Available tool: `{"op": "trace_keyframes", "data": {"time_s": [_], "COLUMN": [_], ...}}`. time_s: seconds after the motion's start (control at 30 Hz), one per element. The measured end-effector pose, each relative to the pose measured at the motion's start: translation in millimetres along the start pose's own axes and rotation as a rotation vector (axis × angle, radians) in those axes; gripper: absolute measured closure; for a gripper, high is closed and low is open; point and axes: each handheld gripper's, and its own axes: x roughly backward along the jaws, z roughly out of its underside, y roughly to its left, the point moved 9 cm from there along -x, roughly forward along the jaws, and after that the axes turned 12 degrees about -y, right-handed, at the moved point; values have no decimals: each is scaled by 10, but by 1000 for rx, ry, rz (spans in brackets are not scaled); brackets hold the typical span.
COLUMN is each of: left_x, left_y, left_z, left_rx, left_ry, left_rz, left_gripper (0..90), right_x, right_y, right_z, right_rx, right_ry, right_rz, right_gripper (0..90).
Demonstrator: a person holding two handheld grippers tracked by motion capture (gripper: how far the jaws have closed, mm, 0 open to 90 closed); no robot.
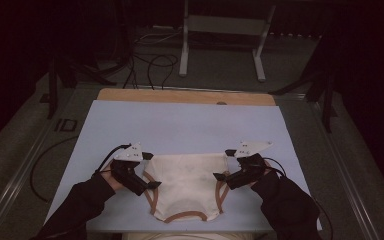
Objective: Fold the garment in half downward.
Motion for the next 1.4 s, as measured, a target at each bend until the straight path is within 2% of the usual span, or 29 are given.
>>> {"op": "trace_keyframes", "data": {"time_s": [0.13,0.27,0.33,0.37,0.5,0.63,0.8,1.03,1.13,1.2,1.27,1.4], "left_x": [7,38,47,46,22,-23,-104,-199,-239,-259,-269,-283], "left_y": [120,242,278,293,402,519,666,793,854,884,911,921], "left_z": [-6,-20,-16,-10,48,116,208,261,321,356,391,445], "left_rx": [17,35,42,43,56,100,149,164,156,170,168,183], "left_ry": [-13,-50,-58,-53,-24,-4,20,23,41,49,60,67], "left_rz": [-13,-39,-43,-46,-62,-68,-79,-92,-117,-119,-134,-133], "left_gripper": [13,15,16,15,14,11,8,5,6,7,26,74], "right_x": [-46,-81,-101,-112,-173,-265,-369,-478,-507,-522,-543,-581], "right_y": [-82,-178,-234,-273,-358,-467,-583,-749,-782,-791,-810,-840], "right_z": [-23,-33,-17,-3,41,112,196,321,357,382,412,465], "right_rx": [-6,-24,-25,-26,-46,-75,-95,-117,-111,-105,-100,-97], "right_ry": [-4,-4,14,25,42,75,90,90,86,95,107,117], "right_rz": [-3,-7,0,12,7,12,11,15,10,11,18,39], "right_gripper": [103,103,104,106,110,110,109,110,110,110,108,100]}}
